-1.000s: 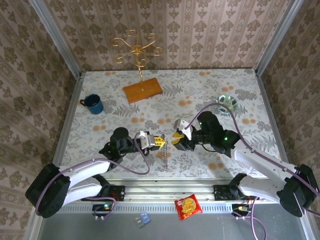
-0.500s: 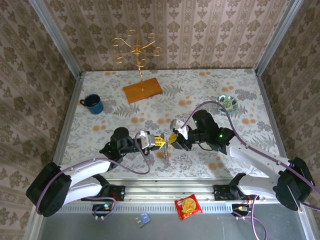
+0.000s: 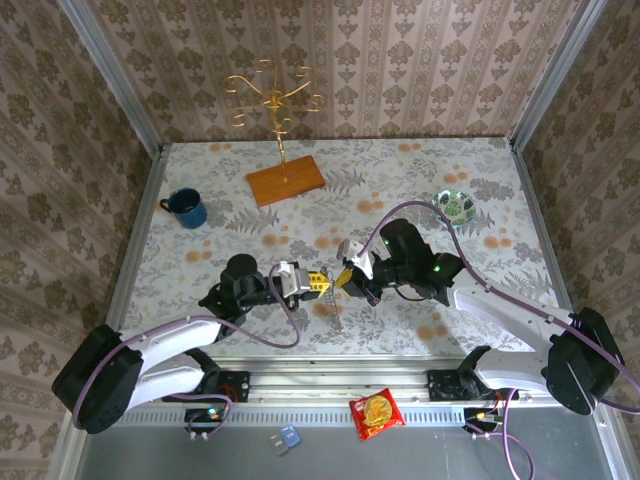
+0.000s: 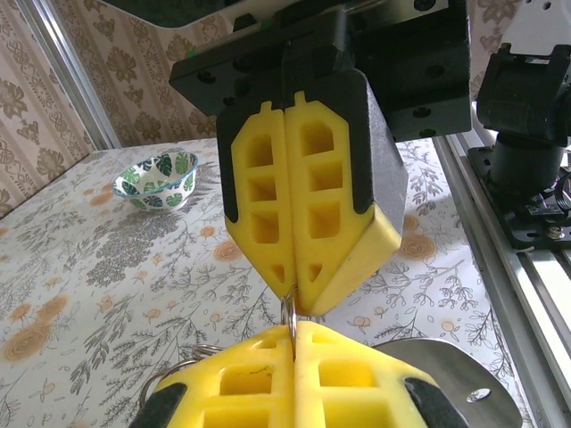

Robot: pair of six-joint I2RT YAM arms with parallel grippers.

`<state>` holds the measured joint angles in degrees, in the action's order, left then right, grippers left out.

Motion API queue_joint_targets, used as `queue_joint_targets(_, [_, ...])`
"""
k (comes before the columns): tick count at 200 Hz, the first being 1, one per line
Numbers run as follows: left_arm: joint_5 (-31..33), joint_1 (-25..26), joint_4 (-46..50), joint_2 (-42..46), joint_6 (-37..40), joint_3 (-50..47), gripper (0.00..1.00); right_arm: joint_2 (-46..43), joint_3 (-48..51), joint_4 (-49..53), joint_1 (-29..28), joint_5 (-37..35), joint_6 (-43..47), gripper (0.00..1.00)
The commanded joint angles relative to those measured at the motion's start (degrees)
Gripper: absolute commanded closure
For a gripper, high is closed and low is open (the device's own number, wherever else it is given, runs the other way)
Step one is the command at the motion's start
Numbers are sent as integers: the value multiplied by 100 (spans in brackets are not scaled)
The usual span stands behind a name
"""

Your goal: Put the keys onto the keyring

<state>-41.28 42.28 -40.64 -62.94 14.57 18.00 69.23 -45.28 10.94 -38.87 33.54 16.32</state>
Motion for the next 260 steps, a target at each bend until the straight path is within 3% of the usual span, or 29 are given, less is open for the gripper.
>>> queue_joint_targets(1, [-166, -10, -376, 27, -84, -24, 100, -59, -192, 223, 35, -8, 37, 100])
queue_joint_targets(53, [-409, 22, -713, -61, -84, -24, 100, 530, -427, 495, 55, 321, 25, 100])
queue_joint_targets(82, [-364, 39, -463, -62, 72, -26, 100, 318, -360, 225, 64, 309, -7, 100])
queue_joint_targets(102, [-330, 50, -445, -44, 67, -60, 100, 0, -112, -10, 86, 196, 33, 75])
queue_joint_targets(126, [-310, 46, -684, -81, -133, -106, 100, -294, 226, -347, 90, 162, 89, 70])
queue_joint_targets(162, [-283, 59, -1551, -304, -733, -234, 100, -293, 426, -931, 55, 135, -38, 71])
queue_joint_targets(196, [-334, 78, -1696, -377, -877, -227, 100, -159, 445, -1214, 13, 187, -155, 72])
queue_joint_targets(242, [-337, 87, -1736, -355, -924, -218, 100, 11, 428, -1297, -7, 351, -204, 84])
queue_joint_targets(260, [-314, 87, -1744, -351, -921, -218, 100, -4, 442, -1296, -15, 398, -203, 94])
